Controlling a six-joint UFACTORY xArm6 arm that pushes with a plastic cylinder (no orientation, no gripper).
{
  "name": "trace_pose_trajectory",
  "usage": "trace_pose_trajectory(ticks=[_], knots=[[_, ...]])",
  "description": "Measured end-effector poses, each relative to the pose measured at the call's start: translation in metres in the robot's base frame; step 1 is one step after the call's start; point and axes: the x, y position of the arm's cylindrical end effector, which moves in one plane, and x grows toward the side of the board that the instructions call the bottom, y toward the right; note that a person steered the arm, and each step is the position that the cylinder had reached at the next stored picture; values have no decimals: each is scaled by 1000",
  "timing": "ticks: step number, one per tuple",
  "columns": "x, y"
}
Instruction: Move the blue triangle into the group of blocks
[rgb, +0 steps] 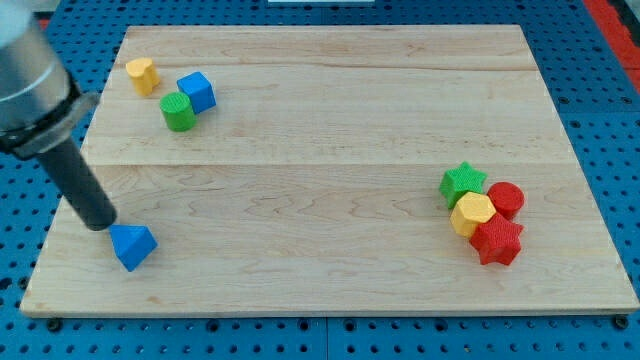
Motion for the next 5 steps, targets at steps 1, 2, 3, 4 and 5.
trace_pose_trajectory(ticks=[1,2,3,4,5], knots=[[19,-37],[42,6],[33,84],[25,162],[21,214]])
